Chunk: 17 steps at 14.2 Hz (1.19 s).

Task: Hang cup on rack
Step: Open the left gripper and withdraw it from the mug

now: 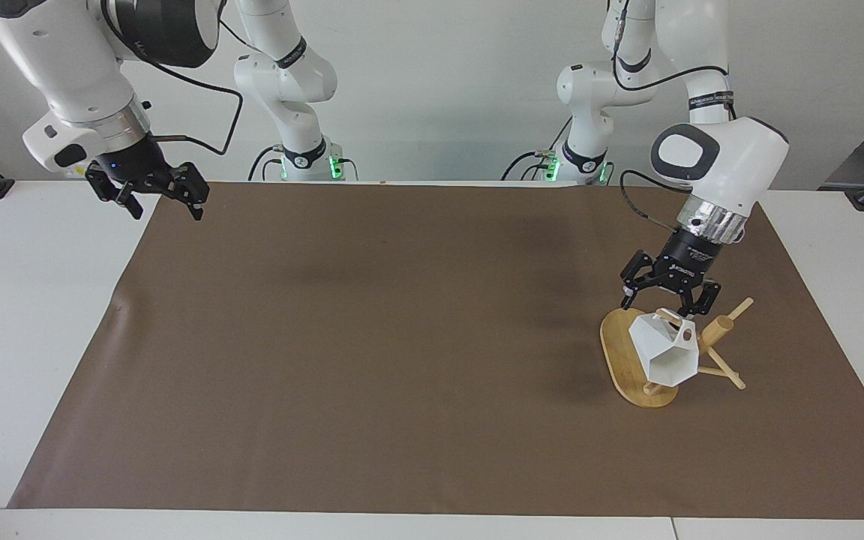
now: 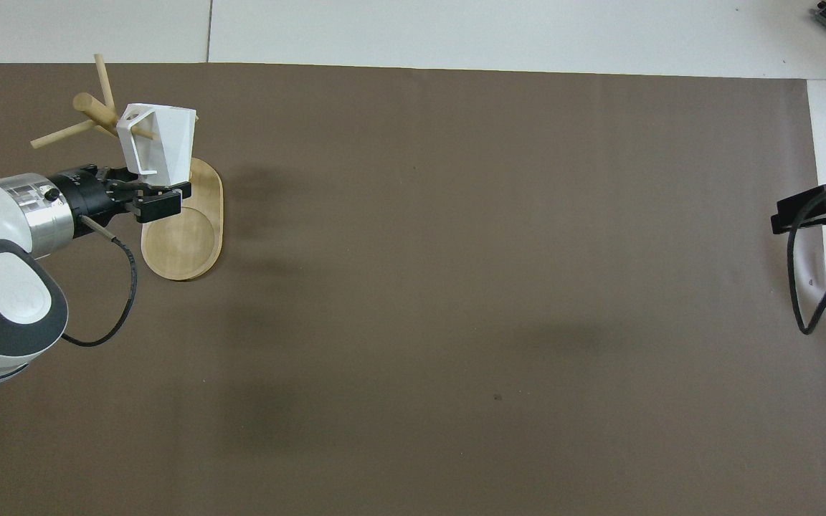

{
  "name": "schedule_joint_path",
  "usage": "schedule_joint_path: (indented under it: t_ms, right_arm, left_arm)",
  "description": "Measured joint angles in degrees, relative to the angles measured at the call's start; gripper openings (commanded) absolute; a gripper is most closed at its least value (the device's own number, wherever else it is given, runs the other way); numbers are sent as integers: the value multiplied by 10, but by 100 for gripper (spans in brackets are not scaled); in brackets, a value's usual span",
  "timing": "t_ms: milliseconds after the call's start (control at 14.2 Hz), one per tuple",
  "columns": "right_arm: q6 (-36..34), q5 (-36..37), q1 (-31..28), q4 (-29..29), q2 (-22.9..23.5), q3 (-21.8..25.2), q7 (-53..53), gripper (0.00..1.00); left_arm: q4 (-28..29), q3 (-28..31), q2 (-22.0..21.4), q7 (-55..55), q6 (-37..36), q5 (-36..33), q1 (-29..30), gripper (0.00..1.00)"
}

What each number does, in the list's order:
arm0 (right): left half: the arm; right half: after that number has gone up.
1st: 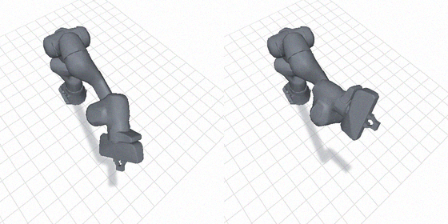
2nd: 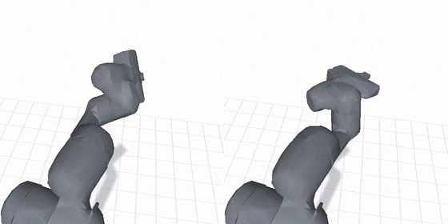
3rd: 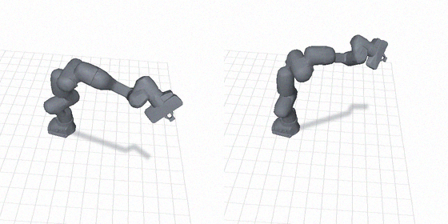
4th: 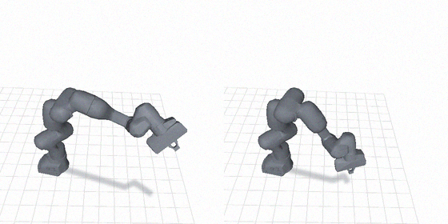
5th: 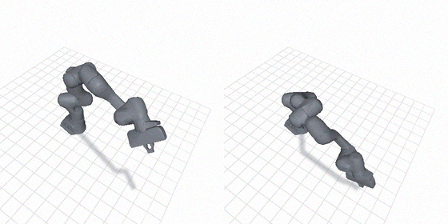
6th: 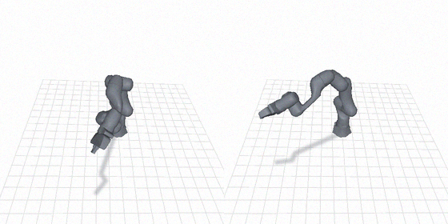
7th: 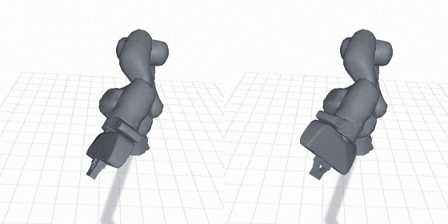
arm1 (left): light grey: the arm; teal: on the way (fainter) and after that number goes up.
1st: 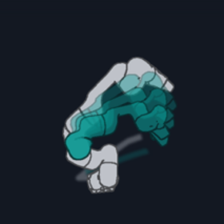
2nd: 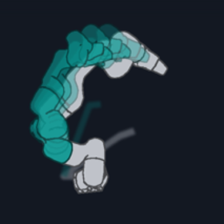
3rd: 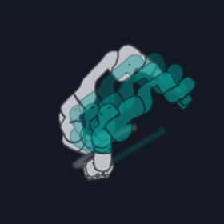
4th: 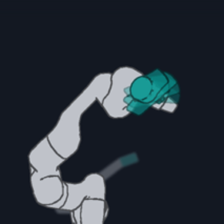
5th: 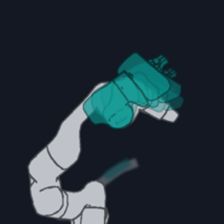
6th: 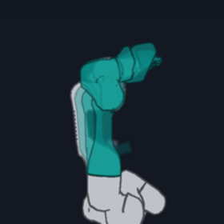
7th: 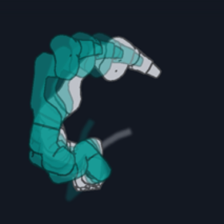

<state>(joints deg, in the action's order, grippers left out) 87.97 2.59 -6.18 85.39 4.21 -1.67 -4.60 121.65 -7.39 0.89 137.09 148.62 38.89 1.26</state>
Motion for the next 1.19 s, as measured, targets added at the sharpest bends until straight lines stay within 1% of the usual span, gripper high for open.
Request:
schedule_joint_path:
  t_ms: [211,421,702,843,983,1194]
  right_arm:
    - [0,0,0,0,0,0,0,100]
    - [0,0,0,0,0,0,0,100]
    - [0,0,0,0,0,0,0,100]
    - [0,0,0,0,0,0,0,100]
    - [0,0,0,0,0,0,0,100]
    - [0,0,0,0,0,0,0,100]
  left_arm:
    - [0,1,-11,0,-16,-21,10,100]
    - [-1,1,-27,0,-49,-71,18,100]
    - [-6,2,-71,0,-115,-156,33,100]
    - [-12,1,-92,-6,-147,-188,33,100]
    - [-18,1,-105,-53,-179,-205,33,100]
    - [-26,0,-113,-174,-220,-244,34,100]
